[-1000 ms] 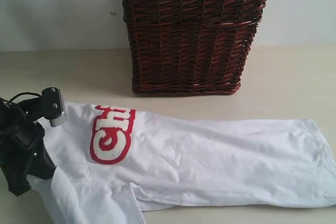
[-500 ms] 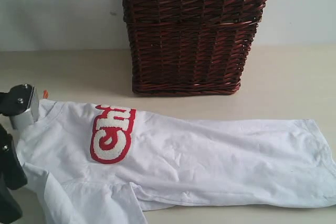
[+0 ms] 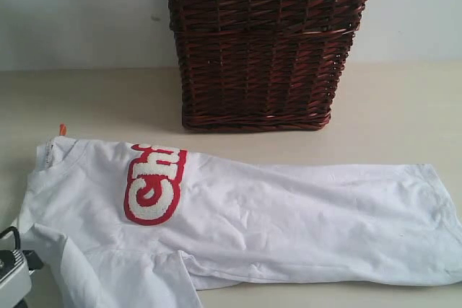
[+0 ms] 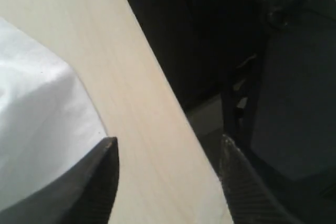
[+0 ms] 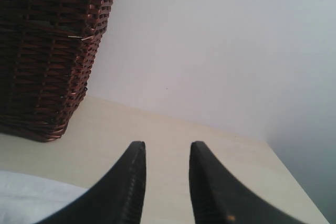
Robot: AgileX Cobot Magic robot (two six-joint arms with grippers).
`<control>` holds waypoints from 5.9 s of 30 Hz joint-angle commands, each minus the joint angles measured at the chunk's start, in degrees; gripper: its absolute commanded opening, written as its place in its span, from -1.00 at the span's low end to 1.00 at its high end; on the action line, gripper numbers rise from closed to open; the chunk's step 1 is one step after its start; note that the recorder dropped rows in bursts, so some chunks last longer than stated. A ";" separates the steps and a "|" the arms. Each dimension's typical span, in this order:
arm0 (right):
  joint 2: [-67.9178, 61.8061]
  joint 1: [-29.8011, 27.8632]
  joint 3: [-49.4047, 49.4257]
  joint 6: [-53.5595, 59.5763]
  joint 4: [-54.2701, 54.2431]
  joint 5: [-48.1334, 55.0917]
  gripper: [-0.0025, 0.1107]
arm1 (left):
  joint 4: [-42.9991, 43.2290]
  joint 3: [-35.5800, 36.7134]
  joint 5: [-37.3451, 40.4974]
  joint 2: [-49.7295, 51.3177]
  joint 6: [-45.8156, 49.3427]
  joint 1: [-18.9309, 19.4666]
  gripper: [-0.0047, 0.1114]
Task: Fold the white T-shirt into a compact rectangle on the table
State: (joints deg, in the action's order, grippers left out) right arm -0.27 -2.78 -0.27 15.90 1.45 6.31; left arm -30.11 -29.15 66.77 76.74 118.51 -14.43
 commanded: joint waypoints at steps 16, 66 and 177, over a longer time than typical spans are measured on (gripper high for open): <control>0.27 -0.21 0.27 -0.16 -0.15 -0.37 -0.43 | -6.10 0.38 -28.20 11.31 1.69 -21.72 0.01; 0.27 -0.21 0.27 -0.16 -0.15 -0.37 -0.43 | -10.02 -14.68 -34.64 4.41 -9.34 -2.68 -0.92; 0.27 -0.21 0.27 -0.16 -0.15 -0.37 -0.43 | -31.76 -9.28 -30.53 4.13 -12.78 3.64 -0.18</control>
State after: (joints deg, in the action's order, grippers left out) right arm -0.27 -2.78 -0.27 15.90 1.45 6.31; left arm -64.28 -39.52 26.95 81.91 106.86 -11.08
